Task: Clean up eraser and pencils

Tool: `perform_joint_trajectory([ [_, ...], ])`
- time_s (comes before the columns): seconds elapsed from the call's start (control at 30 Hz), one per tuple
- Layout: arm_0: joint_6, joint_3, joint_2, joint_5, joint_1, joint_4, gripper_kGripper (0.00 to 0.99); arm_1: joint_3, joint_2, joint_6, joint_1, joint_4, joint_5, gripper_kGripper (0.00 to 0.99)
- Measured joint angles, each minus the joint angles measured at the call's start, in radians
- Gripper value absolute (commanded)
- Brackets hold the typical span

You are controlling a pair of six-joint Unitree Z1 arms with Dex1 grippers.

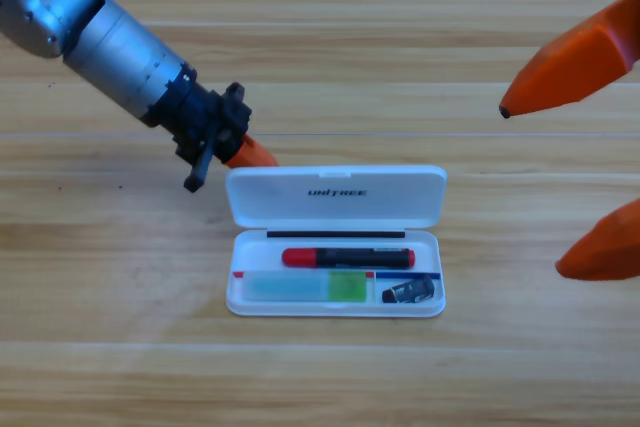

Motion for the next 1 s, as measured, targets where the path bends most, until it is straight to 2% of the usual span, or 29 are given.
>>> perform_joint_trajectory([
  [0.47, 0.008, 0.071, -0.071, -0.003, -0.038, -0.001, 0.000, 0.000, 0.000, 0.003, 0.000, 0.000, 0.008, 0.959],
  [1.0, 0.025, 0.216, -0.089, 0.006, -0.095, -0.139, 0.000, 0.000, 0.000, 0.003, 0.000, 0.000, 0.008, 0.959],
])
